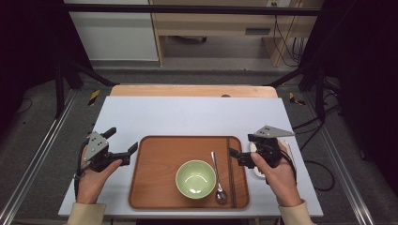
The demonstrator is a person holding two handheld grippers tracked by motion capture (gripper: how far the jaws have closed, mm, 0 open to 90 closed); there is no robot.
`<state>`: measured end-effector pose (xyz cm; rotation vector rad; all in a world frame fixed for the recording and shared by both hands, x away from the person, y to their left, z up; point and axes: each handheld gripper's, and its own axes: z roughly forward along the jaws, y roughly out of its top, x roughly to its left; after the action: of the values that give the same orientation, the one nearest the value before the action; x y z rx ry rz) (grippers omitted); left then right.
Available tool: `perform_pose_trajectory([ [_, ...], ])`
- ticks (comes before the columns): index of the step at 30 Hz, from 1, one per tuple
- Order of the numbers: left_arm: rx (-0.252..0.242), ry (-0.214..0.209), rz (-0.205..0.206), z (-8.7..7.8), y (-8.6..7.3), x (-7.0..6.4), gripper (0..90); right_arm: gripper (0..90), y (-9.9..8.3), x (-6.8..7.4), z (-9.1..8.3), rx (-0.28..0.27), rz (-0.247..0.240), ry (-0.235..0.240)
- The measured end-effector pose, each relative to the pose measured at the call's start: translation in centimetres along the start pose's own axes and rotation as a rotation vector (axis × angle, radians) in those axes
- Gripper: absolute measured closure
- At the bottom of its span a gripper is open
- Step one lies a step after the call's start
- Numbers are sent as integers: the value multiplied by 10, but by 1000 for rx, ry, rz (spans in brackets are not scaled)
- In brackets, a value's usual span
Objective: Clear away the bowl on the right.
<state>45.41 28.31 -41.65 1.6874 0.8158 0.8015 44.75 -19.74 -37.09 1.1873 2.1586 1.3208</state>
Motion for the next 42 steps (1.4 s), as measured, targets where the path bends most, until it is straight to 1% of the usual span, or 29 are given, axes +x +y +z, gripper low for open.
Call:
perform_pose_trajectory([
  [4, -2, 1, 0, -1, 0, 1, 39, 123, 0, -10, -11, -18, 43, -45],
  [5, -2, 2, -1, -1, 0, 1, 39, 125, 0, -14, -14, -27, 49, -63],
  [7, -3, 4, -3, -1, 0, 1, 39, 119, -1, -19, -19, -30, 70, -77],
  [9, -4, 4, -4, -1, 0, 1, 39, 117, -2, -25, -23, -39, 78, -100],
  [10, -4, 4, -4, -1, 0, 1, 39, 118, -3, -28, -27, -55, 92, -119],
  [12, -5, 5, -4, -2, 0, 2, 39, 117, -5, -34, -32, -73, 117, -135],
  [15, -7, 7, -5, -2, 0, 2, 39, 125, -7, -41, -39, -86, 125, -155],
  [17, -8, 8, -5, -2, 0, 2, 39, 142, -10, -48, -44, -89, 130, -177],
  [19, -8, 9, -6, -2, 0, 2, 38, 149, -13, -52, -47, -88, 134, -187],
  [21, -12, 10, -9, -2, -1, 2, 38, 157, -17, -57, -50, -87, 141, -210],
  [23, -11, 10, -10, -2, -2, 3, 37, 180, -23, -63, -53, -71, 122, -249],
  [25, -10, 11, -13, -2, -3, 4, 37, 181, -30, -67, -54, -57, 114, -282],
  [27, -12, 14, -16, -2, -3, 4, 37, 178, -35, -71, -54, -55, 124, -289],
  [30, -14, 16, -18, -3, -4, 5, 37, 175, -42, -77, -55, -49, 132, -320],
  [35, -21, 22, -20, -5, -4, 7, 35, 163, -56, -87, -60, -40, 160, -366],
  [38, -23, 23, -22, -6, -4, 8, 34, 167, -67, -93, -64, -38, 194, -394],
  [39, -26, 24, -24, -6, -4, 8, 34, 168, -69, -94, -65, -37, 198, -397],
  [42, -27, 27, -25, -6, -4, 9, 34, 168, -81, -98, -68, -21, 232, -416],
])
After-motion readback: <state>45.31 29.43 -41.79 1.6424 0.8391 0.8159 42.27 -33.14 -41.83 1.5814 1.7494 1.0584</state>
